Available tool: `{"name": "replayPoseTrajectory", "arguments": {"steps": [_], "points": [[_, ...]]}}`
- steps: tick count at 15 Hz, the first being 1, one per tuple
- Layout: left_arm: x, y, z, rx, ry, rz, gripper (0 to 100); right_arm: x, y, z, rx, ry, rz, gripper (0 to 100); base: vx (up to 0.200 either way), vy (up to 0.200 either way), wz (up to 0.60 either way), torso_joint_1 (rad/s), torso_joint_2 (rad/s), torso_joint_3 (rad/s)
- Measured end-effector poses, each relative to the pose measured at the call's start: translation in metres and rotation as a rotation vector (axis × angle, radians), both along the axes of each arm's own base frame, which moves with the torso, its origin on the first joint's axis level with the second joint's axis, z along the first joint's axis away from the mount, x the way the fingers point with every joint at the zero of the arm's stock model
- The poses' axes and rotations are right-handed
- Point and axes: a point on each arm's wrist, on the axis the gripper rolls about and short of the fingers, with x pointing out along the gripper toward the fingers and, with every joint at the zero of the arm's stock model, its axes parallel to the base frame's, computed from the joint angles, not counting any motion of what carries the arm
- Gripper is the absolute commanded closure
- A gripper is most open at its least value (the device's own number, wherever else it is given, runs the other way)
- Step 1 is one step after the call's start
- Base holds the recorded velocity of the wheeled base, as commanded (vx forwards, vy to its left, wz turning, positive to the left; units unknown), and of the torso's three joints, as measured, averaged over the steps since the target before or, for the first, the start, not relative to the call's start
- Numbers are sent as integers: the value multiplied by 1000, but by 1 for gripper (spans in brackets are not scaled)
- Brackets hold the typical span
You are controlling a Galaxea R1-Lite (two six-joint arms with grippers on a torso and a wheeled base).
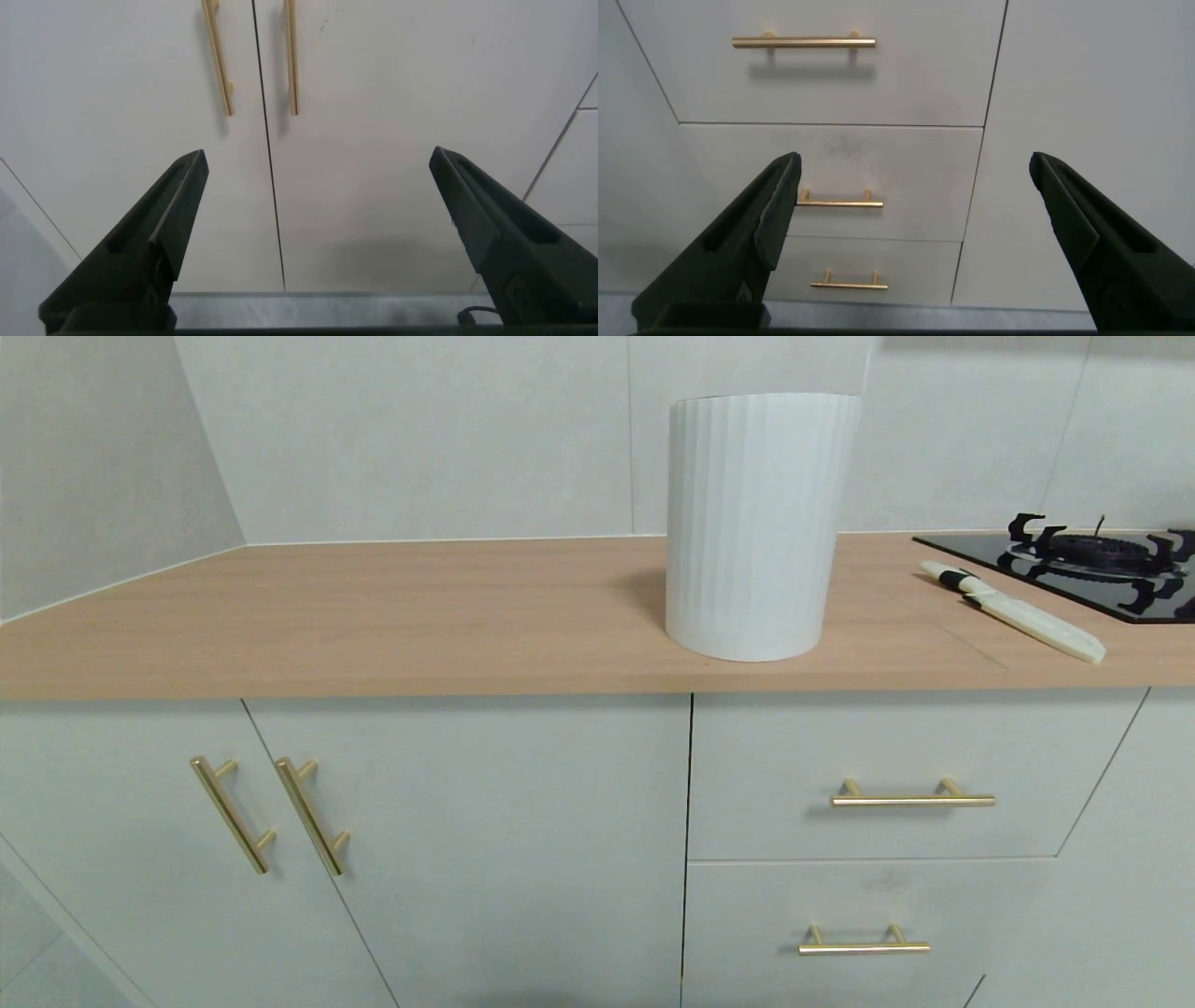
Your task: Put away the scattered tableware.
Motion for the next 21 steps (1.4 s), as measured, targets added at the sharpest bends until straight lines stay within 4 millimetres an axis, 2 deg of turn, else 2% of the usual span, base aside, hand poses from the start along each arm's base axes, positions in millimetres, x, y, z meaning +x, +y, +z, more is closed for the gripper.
{"name": "replayPoseTrajectory", "arguments": {"steps": [5, 12, 18, 21], "points": [[0, 0, 0, -1, 0, 0, 0, 0, 0, 0, 0, 0, 1, 0, 0, 0, 0, 0, 0, 0], [0, 0, 0, -1, 0, -1, 0, 0, 0, 0, 0, 0, 1, 0, 0, -200, 0, 2, 4, 1], [0, 0, 0, -2, 0, -1, 0, 0, 0, 0, 0, 0, -1, 0, 0, 0, 0, 0, 0, 0], [0, 0, 0, -3, 0, 0, 0, 0, 0, 0, 0, 0, 0, 0, 200, 0, 0, -1, 4, 7]]}}
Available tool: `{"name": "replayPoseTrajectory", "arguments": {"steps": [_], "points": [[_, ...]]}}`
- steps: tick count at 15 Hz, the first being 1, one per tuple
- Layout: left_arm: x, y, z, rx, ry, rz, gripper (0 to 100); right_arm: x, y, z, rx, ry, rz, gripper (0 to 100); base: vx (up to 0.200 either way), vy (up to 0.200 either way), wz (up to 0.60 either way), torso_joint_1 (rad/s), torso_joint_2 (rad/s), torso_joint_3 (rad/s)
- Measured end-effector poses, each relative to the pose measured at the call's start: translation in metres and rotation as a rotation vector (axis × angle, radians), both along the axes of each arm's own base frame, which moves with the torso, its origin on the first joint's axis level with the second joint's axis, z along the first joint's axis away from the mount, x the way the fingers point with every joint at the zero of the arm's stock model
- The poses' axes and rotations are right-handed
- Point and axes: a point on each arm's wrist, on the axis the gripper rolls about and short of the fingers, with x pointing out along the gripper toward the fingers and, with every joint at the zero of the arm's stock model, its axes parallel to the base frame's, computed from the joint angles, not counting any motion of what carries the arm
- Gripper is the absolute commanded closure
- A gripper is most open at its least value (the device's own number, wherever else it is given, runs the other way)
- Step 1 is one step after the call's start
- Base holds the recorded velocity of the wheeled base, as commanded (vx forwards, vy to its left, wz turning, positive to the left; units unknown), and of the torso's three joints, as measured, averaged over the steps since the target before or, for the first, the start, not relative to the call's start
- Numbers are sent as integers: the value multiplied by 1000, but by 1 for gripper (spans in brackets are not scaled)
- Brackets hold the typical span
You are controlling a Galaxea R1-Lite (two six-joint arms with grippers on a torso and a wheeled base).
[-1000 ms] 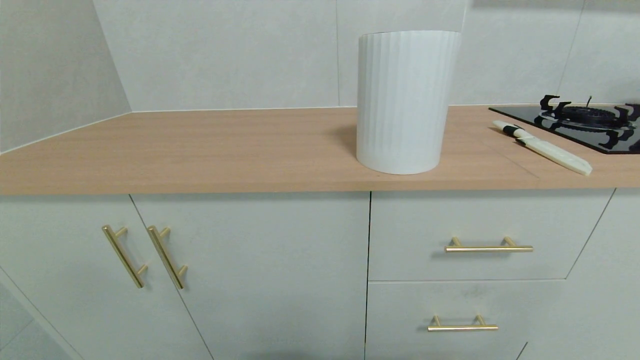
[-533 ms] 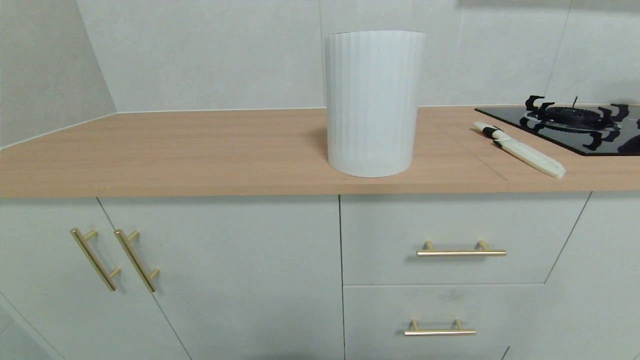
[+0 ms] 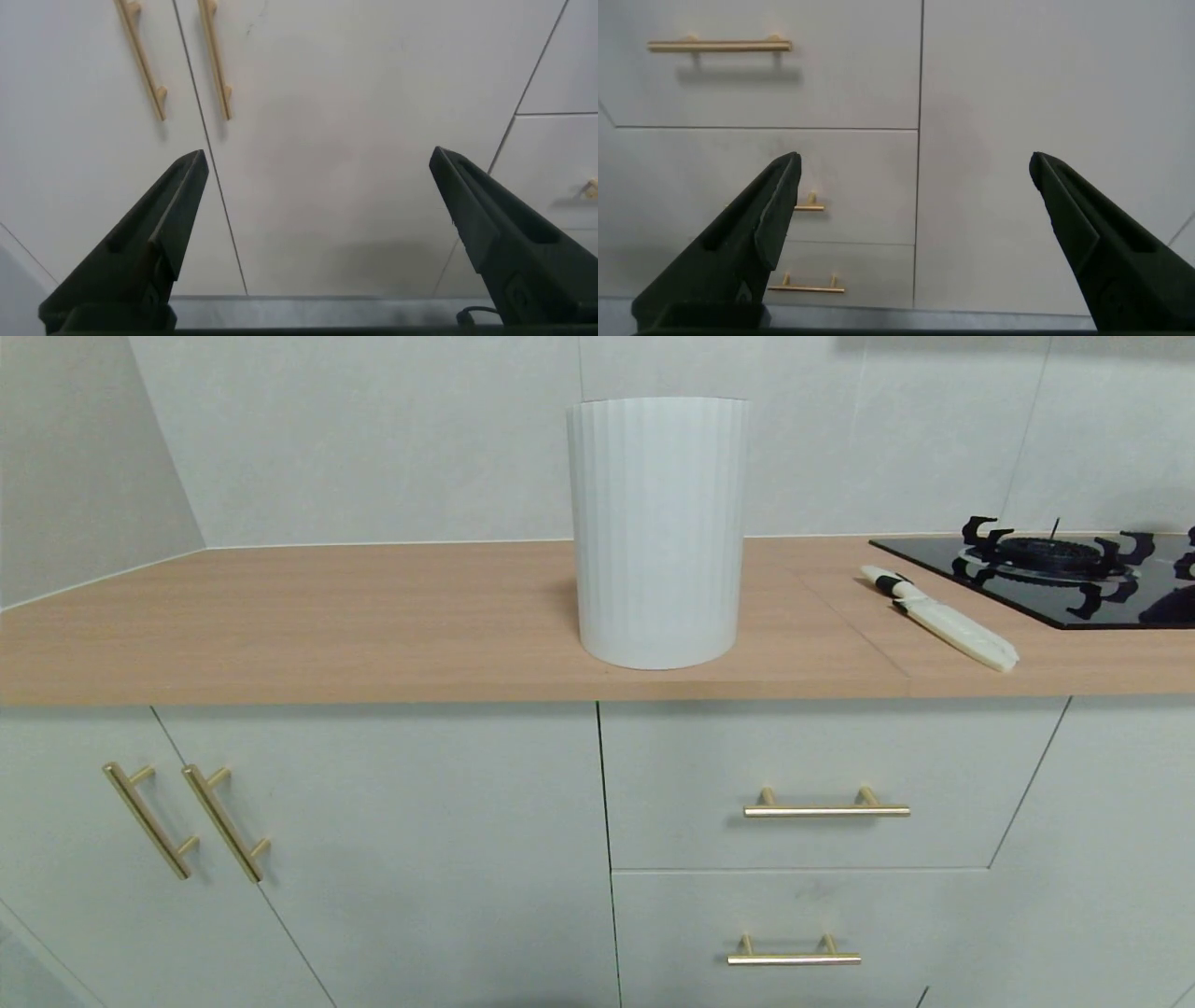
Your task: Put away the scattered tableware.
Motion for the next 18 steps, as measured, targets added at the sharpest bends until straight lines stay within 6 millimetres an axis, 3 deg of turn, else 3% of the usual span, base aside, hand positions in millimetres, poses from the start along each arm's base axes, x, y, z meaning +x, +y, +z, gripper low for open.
{"name": "replayPoseTrajectory", "arguments": {"steps": [18], "points": [[0, 0, 0, -2, 0, 0, 0, 0, 0, 0, -1, 0, -1, 0, 0, 0, 0, 2, -15, -13]]}}
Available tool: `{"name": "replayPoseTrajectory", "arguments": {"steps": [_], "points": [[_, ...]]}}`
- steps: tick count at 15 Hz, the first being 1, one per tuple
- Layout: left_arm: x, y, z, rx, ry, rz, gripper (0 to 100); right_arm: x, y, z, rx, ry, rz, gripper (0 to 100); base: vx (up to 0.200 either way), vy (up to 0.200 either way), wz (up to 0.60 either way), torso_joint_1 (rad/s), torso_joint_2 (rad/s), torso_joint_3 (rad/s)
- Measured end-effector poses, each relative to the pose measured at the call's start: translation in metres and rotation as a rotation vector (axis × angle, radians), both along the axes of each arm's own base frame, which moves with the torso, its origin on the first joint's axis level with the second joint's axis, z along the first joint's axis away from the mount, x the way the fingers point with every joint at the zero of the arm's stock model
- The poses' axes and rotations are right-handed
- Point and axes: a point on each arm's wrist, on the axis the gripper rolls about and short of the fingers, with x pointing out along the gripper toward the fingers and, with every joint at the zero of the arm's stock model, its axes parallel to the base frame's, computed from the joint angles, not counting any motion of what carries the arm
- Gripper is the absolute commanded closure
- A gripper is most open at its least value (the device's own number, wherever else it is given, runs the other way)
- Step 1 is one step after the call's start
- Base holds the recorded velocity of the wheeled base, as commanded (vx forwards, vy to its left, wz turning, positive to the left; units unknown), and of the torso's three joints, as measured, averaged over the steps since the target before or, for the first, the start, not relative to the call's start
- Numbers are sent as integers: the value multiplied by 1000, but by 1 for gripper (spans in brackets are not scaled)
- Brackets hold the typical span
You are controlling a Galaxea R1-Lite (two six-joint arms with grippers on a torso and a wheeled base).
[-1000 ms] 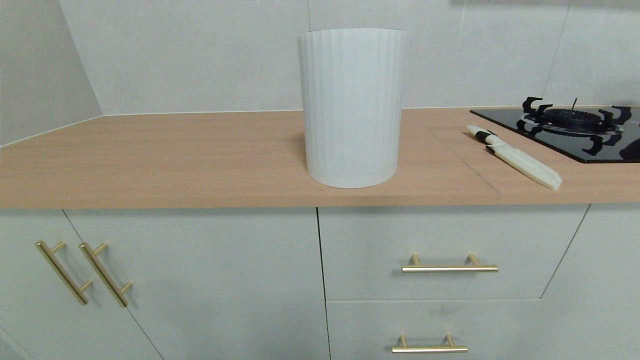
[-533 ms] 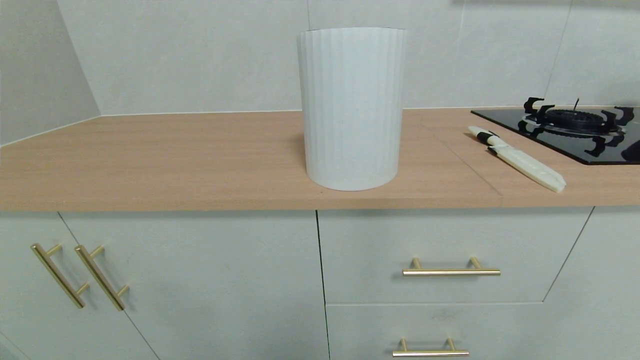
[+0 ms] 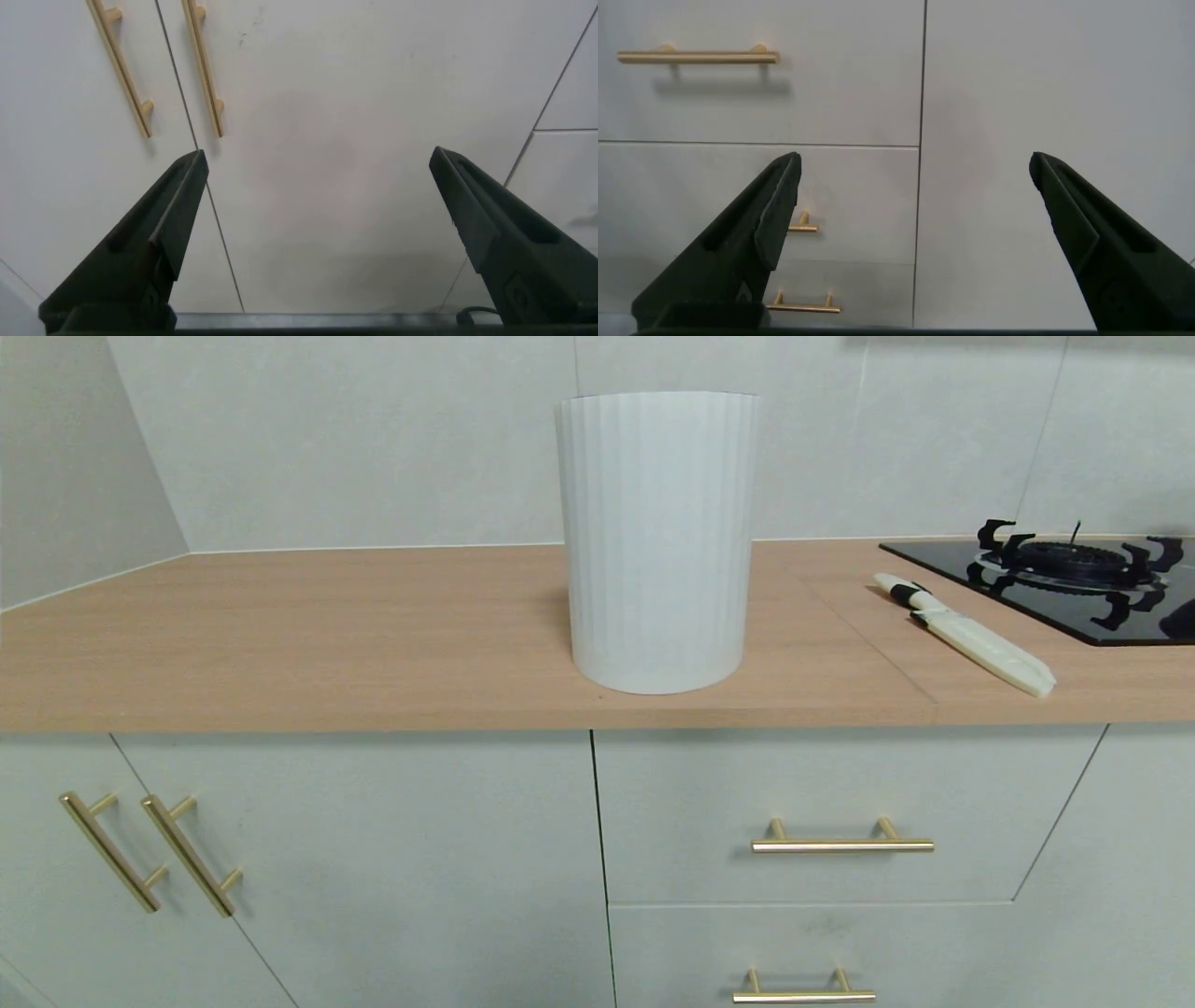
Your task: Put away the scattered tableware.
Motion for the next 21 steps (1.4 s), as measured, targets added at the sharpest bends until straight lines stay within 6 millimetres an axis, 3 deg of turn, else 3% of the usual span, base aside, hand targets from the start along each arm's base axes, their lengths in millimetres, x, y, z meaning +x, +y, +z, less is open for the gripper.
{"name": "replayPoseTrajectory", "arguments": {"steps": [10, 21], "points": [[0, 0, 0, 0, 0, 0, 0, 0, 0, 0, -2, 0, 0, 0, 0, 0, 0, 135, -428, -297], [0, 0, 0, 0, 0, 0, 0, 0, 0, 0, -2, 0, 0, 0, 0, 0, 0, 204, -492, -288]]}}
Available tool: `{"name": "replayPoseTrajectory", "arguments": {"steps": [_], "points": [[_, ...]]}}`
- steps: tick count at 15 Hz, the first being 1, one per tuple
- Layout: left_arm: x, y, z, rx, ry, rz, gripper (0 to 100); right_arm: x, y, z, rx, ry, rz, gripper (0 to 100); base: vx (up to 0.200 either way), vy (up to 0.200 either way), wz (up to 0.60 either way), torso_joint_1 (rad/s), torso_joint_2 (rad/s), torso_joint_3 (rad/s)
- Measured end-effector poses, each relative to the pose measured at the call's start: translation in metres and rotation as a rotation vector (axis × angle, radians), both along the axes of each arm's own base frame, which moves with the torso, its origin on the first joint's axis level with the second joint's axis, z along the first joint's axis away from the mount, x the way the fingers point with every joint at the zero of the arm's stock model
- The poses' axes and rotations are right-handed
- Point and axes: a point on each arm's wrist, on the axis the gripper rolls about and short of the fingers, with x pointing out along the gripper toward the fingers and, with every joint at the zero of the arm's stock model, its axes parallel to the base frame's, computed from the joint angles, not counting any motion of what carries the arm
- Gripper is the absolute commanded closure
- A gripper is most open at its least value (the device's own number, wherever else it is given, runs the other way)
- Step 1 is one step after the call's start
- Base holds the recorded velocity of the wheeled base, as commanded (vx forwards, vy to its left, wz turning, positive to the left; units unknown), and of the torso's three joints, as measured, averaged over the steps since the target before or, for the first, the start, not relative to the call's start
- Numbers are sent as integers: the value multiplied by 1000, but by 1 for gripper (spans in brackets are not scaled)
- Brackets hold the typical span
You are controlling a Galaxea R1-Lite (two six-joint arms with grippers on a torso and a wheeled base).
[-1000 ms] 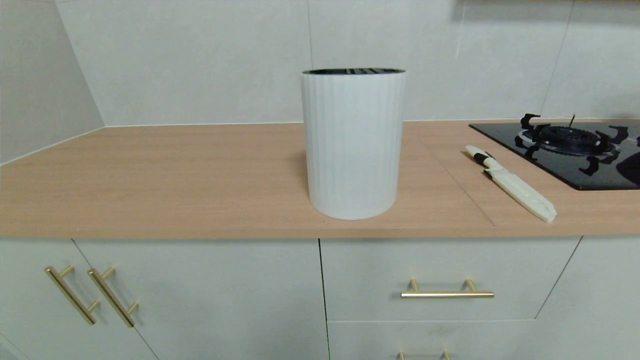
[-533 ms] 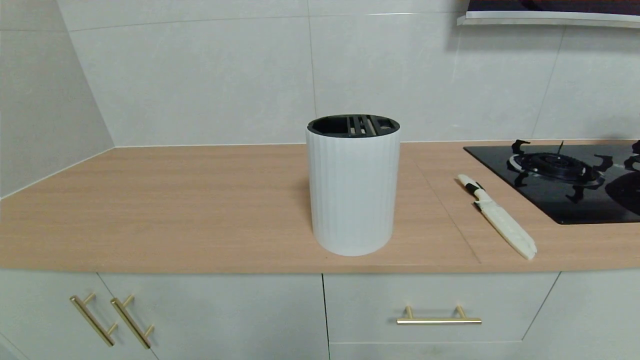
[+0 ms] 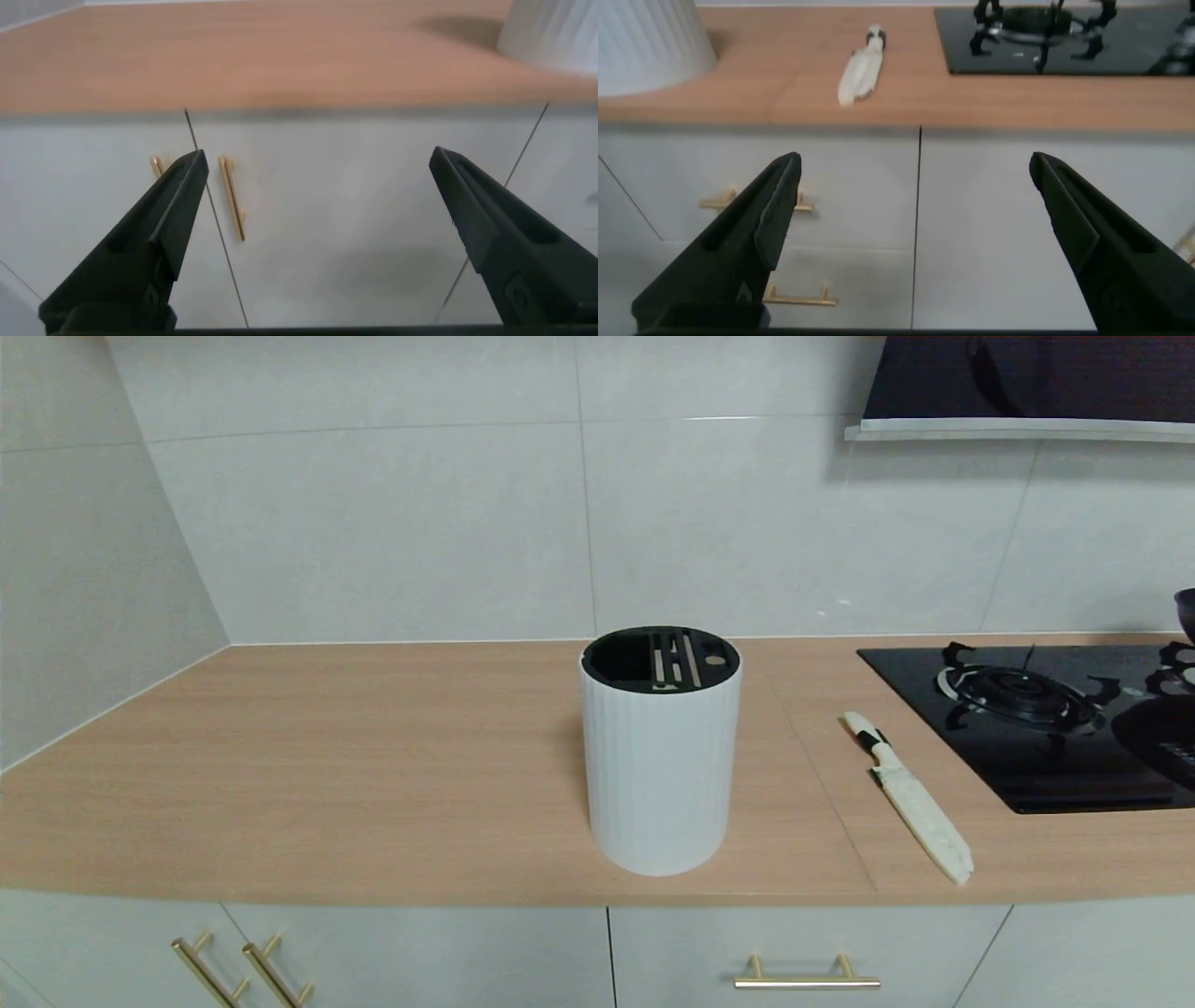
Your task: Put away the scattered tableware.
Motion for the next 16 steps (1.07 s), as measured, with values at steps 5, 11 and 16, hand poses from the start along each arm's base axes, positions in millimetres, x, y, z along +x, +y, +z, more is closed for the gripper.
{"name": "replayPoseTrajectory", "arguments": {"steps": [5, 11, 16], "points": [[0, 0, 0, 0, 0, 0, 0, 0, 0, 0, 1, 0, 0, 0, 0, 0, 0, 242, -538, -292], [0, 0, 0, 0, 0, 0, 0, 0, 0, 0, 0, 0, -1, 0, 0, 0, 0, 272, -579, -312], [0, 0, 0, 0, 0, 0, 0, 0, 0, 0, 0, 0, 0, 0, 0, 0, 0, 218, -447, -237]]}}
